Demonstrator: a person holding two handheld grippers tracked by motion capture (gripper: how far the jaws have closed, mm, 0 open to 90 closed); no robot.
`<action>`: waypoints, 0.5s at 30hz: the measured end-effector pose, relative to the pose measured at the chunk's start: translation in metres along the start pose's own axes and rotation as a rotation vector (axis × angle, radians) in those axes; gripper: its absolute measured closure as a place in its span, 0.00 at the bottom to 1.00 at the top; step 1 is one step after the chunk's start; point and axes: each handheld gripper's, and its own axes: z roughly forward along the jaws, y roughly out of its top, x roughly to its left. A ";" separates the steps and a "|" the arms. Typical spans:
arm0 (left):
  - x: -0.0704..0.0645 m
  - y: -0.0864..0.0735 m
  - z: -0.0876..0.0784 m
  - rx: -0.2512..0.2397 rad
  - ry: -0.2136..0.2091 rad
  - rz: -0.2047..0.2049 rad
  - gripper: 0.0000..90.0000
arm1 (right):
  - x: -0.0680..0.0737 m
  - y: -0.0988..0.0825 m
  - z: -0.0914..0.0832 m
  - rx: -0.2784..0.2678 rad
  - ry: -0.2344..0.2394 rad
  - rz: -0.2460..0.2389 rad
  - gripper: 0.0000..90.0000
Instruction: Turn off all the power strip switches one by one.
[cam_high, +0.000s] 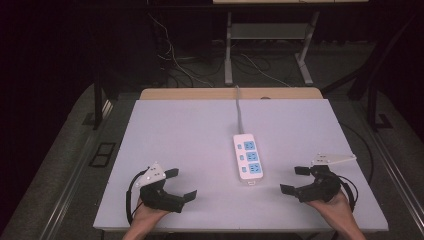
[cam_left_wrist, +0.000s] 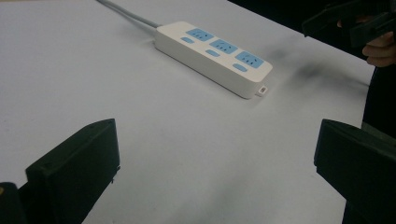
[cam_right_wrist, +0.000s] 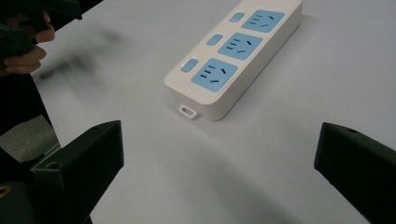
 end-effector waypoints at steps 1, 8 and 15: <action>0.000 0.000 0.000 0.001 0.000 0.000 0.00 | 0.000 0.001 0.000 0.002 0.000 0.002 0.01; 0.000 0.000 0.001 0.003 0.000 -0.002 0.00 | -0.002 0.009 0.003 0.019 0.002 -0.004 0.02; 0.000 -0.001 0.001 0.011 -0.001 -0.003 0.00 | -0.004 0.016 0.006 0.031 0.007 -0.008 0.02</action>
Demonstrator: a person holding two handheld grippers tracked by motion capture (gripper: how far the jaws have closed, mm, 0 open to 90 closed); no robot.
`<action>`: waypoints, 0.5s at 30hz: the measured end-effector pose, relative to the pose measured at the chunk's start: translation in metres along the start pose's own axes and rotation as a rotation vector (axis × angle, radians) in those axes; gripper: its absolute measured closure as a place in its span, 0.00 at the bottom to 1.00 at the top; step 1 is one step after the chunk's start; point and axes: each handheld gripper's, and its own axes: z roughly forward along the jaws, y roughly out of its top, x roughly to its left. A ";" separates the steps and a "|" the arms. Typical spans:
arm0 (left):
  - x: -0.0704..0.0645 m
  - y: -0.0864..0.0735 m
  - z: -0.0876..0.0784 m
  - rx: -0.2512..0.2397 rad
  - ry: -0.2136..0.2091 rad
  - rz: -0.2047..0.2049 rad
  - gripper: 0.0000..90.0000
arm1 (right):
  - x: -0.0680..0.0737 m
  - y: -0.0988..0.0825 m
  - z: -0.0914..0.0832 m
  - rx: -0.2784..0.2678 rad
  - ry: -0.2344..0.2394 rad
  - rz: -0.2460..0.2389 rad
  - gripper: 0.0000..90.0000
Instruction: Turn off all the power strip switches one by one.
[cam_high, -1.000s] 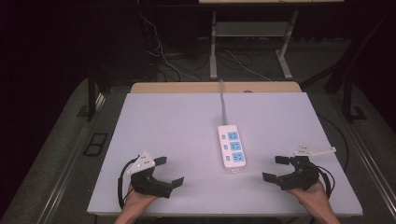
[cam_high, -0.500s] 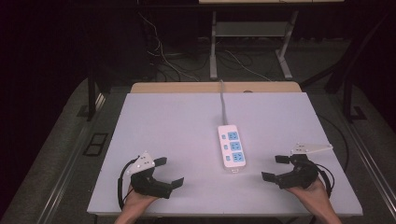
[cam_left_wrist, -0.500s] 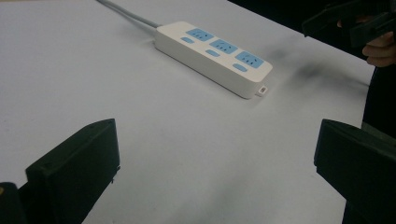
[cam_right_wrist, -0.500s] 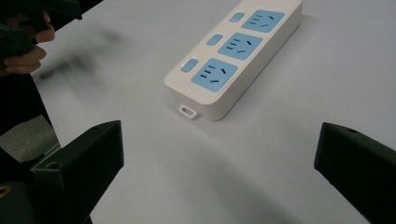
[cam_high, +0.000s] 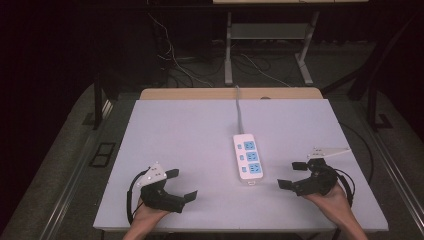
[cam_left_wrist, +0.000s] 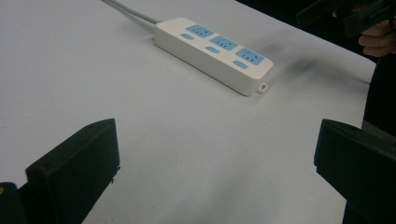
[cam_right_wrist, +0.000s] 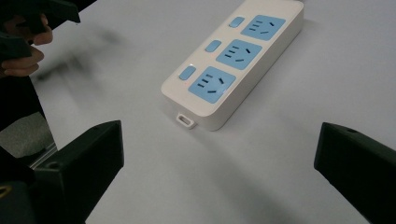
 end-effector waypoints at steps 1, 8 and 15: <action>0.000 0.000 0.001 0.001 -0.003 0.001 0.00 | 0.000 0.001 0.001 0.005 0.001 0.000 0.02; 0.000 0.000 0.002 0.008 -0.008 0.002 0.00 | 0.002 0.015 0.003 0.028 0.008 -0.025 0.02; 0.000 0.000 0.002 0.009 -0.010 0.002 0.00 | 0.005 0.029 0.007 0.059 0.005 -0.053 0.02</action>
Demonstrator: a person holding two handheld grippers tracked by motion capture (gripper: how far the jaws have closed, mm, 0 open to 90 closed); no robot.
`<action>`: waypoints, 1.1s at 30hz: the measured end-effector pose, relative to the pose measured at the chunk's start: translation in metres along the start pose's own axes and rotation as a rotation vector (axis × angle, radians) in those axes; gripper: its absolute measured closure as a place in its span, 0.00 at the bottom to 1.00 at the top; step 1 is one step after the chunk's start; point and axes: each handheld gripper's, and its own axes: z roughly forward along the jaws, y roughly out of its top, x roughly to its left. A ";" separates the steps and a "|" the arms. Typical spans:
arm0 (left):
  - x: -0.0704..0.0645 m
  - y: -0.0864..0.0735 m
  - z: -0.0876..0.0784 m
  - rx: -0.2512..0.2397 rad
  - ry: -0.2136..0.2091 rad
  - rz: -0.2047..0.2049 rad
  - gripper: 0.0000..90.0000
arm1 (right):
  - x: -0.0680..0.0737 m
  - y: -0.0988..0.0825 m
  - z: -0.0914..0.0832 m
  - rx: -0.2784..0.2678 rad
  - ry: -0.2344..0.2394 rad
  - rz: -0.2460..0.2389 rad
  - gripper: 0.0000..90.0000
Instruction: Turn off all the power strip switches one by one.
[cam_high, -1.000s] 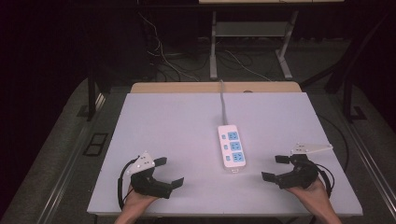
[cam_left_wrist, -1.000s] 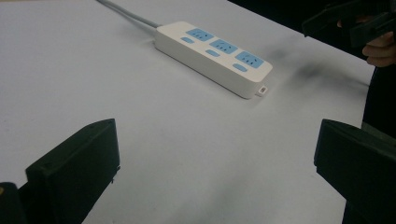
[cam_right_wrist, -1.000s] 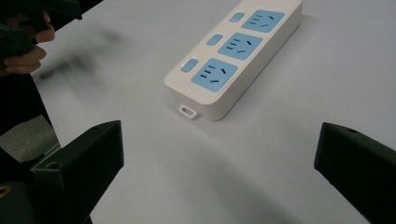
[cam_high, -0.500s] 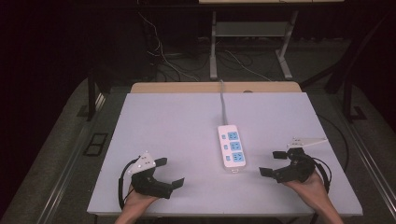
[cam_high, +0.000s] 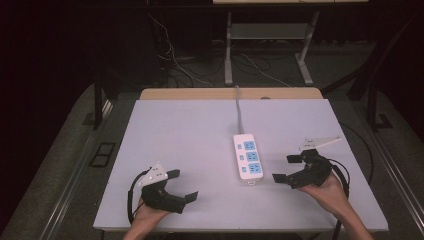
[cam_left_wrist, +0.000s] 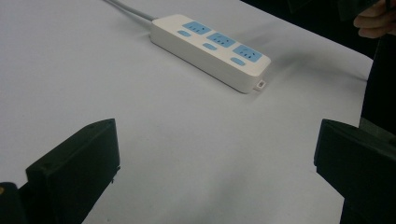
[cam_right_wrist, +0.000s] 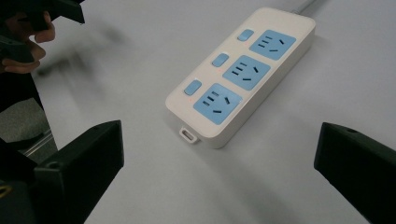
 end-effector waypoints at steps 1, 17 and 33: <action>0.000 0.000 0.000 0.000 0.000 0.000 0.00 | 0.000 0.001 0.001 0.001 0.001 -0.004 0.02; 0.001 0.000 -0.001 -0.007 -0.003 -0.003 0.00 | 0.003 0.027 0.015 0.046 -0.001 -0.048 0.02; 0.001 0.000 -0.002 -0.009 0.000 -0.008 0.00 | 0.008 0.048 0.036 0.097 0.019 -0.083 0.02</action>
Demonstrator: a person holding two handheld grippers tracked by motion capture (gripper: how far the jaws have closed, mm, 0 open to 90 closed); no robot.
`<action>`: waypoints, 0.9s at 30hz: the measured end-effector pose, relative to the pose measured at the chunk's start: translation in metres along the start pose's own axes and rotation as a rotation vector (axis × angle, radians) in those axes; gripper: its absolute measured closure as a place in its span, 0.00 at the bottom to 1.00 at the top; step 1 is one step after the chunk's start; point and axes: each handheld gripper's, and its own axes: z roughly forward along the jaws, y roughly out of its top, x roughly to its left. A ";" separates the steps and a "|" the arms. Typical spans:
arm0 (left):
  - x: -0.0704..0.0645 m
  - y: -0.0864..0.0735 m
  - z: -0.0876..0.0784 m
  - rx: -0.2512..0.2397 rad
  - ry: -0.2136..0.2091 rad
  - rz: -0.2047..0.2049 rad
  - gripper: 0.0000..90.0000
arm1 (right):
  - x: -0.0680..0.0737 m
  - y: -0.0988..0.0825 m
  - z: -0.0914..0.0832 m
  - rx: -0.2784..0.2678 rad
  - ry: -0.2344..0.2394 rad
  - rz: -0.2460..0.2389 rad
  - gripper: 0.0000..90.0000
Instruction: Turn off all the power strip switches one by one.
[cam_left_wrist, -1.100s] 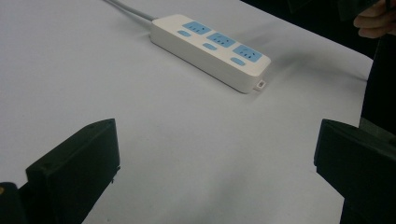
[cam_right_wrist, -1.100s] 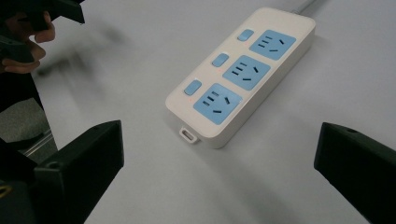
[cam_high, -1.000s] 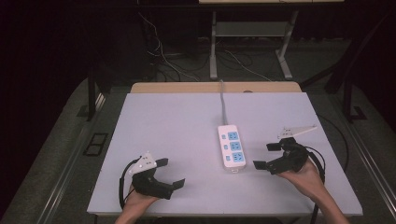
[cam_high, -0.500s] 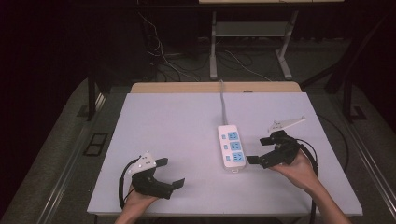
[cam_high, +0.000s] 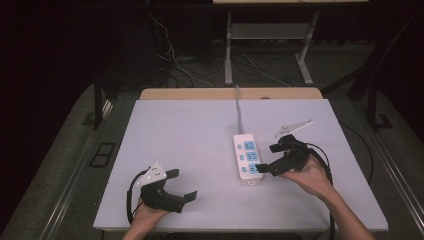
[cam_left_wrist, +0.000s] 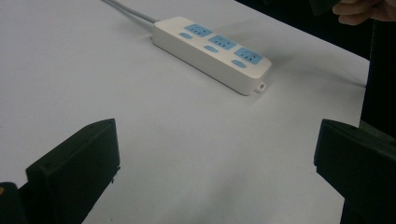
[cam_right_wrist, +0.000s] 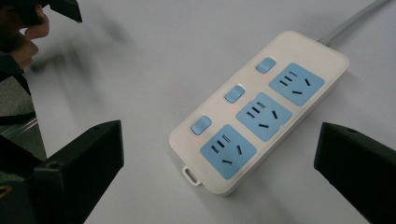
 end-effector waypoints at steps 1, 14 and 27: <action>0.000 0.000 0.000 0.001 -0.001 0.001 0.00 | 0.000 0.001 0.001 0.002 0.001 -0.001 0.02; 0.000 0.000 0.001 0.005 -0.004 0.002 0.00 | 0.006 0.015 0.012 0.040 0.046 -0.039 0.23; 0.002 0.000 0.000 0.003 -0.005 -0.004 0.00 | -0.002 0.018 0.029 0.115 0.075 -0.001 0.61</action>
